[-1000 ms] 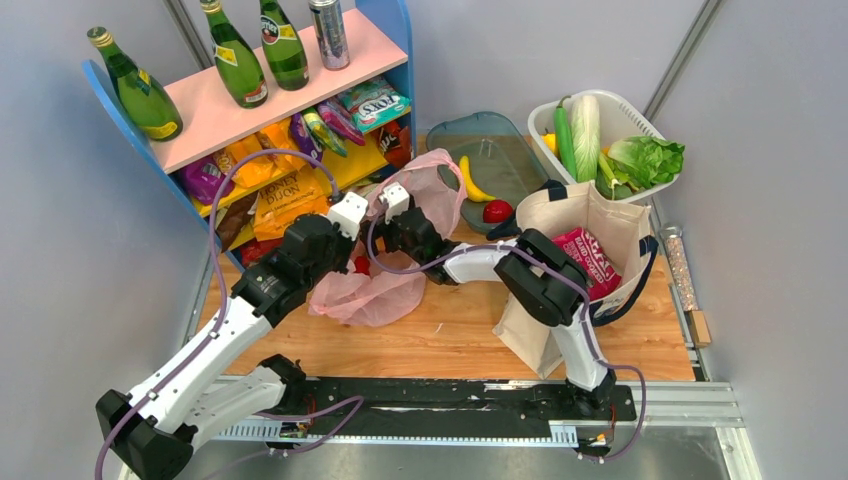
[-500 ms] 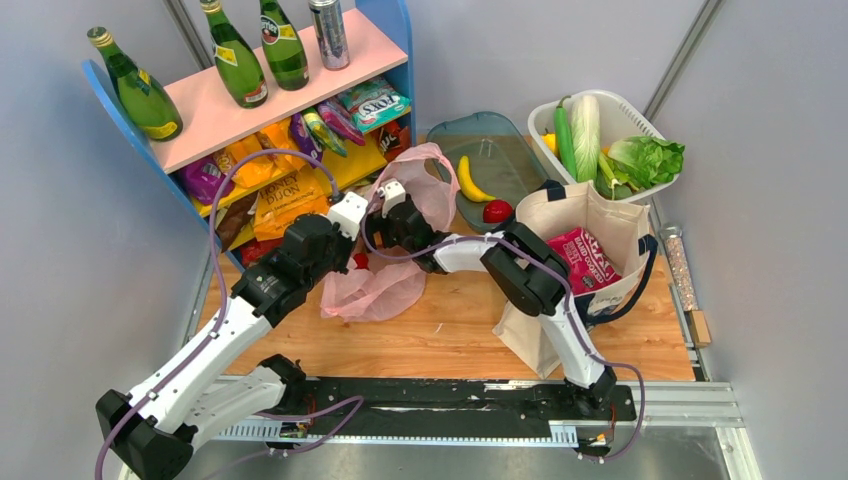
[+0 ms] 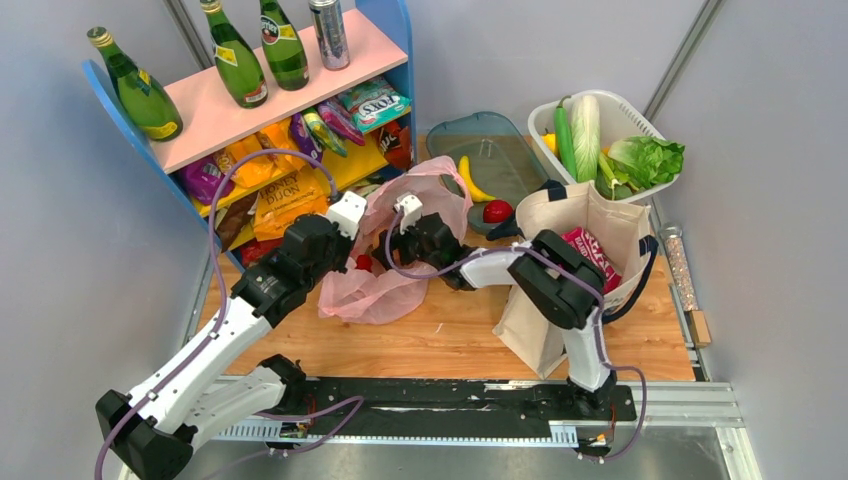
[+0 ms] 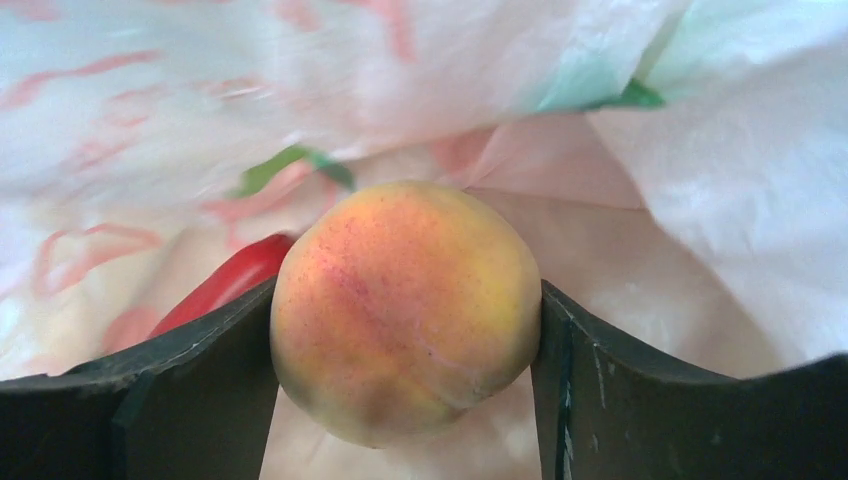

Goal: Untie the knot of the grocery bags and take out the mixed food
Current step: Pick up the fake fruit from the takeout bag, then place the fake fruit in the bin.

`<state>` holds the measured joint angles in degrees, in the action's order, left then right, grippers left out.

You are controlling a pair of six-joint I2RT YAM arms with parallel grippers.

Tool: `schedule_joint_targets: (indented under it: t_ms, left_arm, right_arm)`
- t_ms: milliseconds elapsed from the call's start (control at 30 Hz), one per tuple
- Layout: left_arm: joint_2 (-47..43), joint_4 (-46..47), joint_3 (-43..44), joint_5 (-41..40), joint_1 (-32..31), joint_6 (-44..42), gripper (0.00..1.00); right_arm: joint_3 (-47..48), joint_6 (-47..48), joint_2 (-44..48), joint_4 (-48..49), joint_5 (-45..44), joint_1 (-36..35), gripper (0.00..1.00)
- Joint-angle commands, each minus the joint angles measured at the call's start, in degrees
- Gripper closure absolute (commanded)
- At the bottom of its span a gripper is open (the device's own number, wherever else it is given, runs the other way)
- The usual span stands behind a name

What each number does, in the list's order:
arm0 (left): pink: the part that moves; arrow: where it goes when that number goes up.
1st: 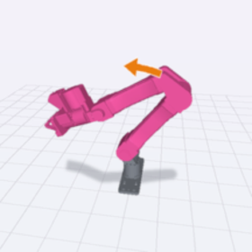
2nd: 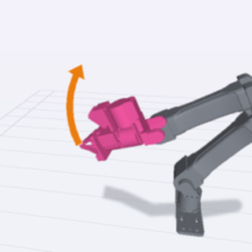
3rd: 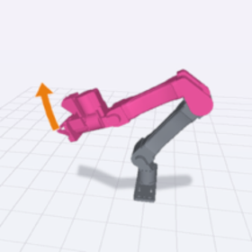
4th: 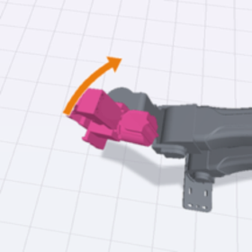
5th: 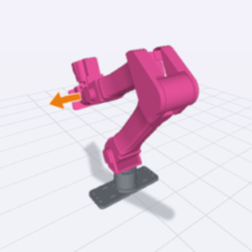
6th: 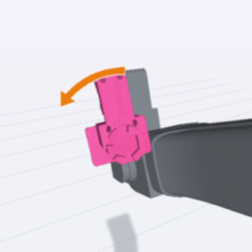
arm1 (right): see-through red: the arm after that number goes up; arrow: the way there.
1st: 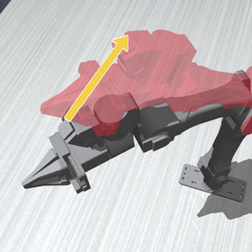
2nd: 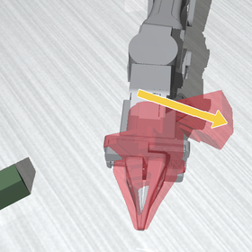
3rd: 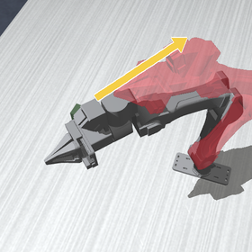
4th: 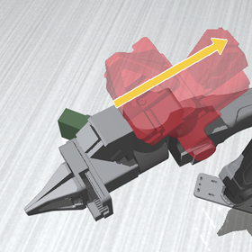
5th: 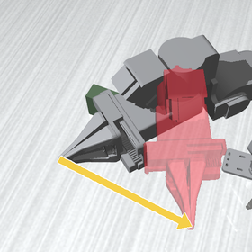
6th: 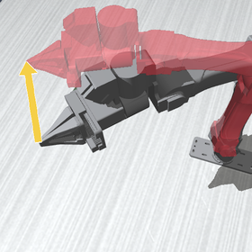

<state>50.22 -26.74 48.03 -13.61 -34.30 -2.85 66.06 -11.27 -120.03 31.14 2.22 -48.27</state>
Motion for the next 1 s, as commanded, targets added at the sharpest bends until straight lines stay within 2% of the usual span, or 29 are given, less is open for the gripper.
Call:
schedule_joint_targets:
  t_ms: [0, 233, 400, 600, 767, 967]
  left_arm:
    - [-0.96, 1.74, 0.66, -3.0, 0.26, 1.04, 1.0]
    - [-0.79, 1.5, 0.75, -3.93, 0.3, 1.32, 1.0]
    - [0.02, 0.76, 1.19, -6.38, 0.29, 1.81, 1.0]
    - [0.17, 0.14, 1.47, -8.17, 0.29, 2.02, 1.0]
    - [-0.47, -0.01, 1.45, -7.45, 0.29, 2.06, 1.0]
    - [-0.99, -0.51, 1.58, -9.32, 0.3, 2.39, 1.0]
  right_arm:
    - [-8.68, 0.72, 12.87, 11.43, 6.12, -1.22, 0.68]
    - [-21.1, -0.6, 28.47, 13.05, 10.48, -3.79, 0.72]
    - [-24.04, 0.61, 39.52, 8.11, 10.42, -6.03, 0.71]
    - [-19.86, 5.01, 50.21, -4.06, 5.41, -5.84, 0.69]
    - [-13.1, 7.57, 53.22, -13.75, 3.07, -3.13, 0.69]
    - [-6.83, 5.53, 53.99, -21.09, 4.84, 6.87, 0.69]
